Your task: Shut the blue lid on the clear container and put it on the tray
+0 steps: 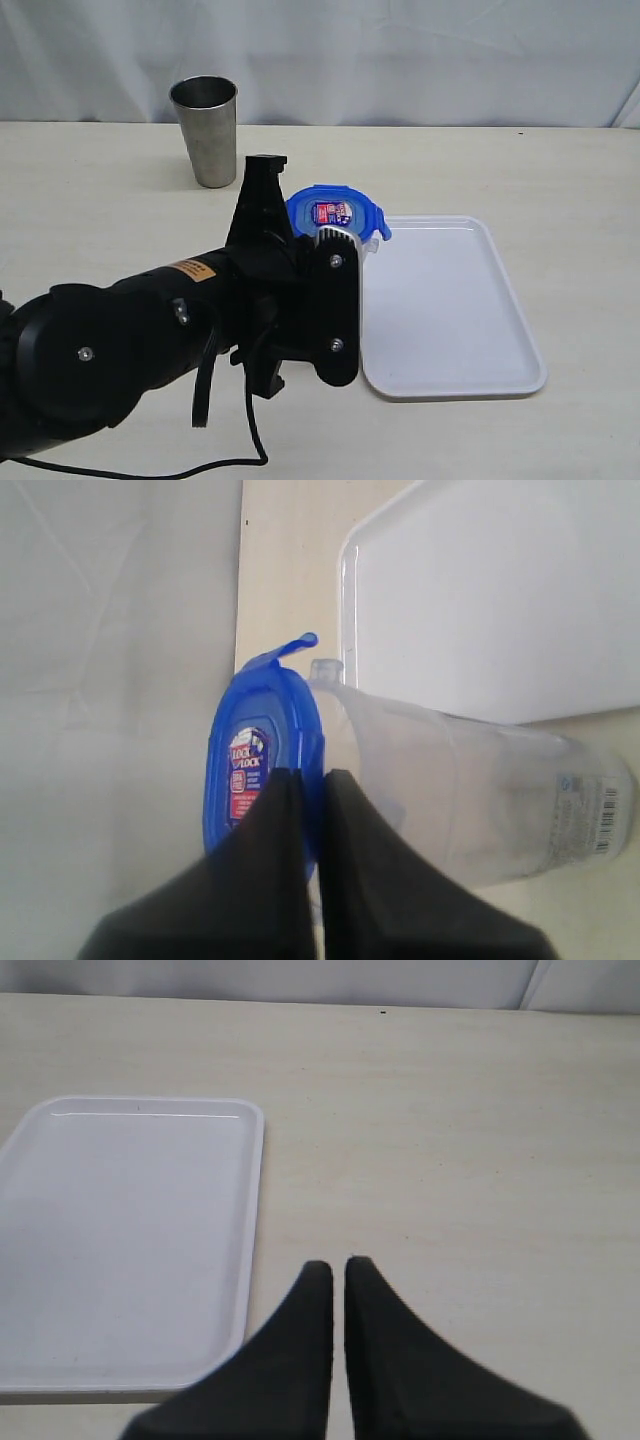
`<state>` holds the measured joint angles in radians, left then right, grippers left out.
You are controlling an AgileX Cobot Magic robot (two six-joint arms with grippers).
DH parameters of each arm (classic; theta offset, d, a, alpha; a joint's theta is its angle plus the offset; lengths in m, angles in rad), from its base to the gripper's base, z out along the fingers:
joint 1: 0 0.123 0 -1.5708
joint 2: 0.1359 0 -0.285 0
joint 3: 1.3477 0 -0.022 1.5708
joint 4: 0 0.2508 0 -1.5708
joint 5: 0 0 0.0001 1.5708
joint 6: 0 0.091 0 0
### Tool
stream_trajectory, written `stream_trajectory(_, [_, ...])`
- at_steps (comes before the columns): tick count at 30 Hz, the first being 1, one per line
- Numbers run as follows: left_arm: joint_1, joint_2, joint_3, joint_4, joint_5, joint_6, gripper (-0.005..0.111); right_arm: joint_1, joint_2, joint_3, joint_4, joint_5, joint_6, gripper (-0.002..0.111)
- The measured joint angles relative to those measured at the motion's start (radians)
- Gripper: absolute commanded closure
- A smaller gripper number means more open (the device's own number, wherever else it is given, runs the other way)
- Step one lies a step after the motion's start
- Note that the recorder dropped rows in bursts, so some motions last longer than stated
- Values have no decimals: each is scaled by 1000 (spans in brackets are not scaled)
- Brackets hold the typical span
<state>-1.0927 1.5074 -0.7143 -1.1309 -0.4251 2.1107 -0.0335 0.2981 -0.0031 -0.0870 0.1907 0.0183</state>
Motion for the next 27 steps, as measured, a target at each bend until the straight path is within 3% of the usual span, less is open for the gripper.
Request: stream_trajectory(27, [0,-35,37,-38,-8,0,107,0,0,0,0,-1,0,104])
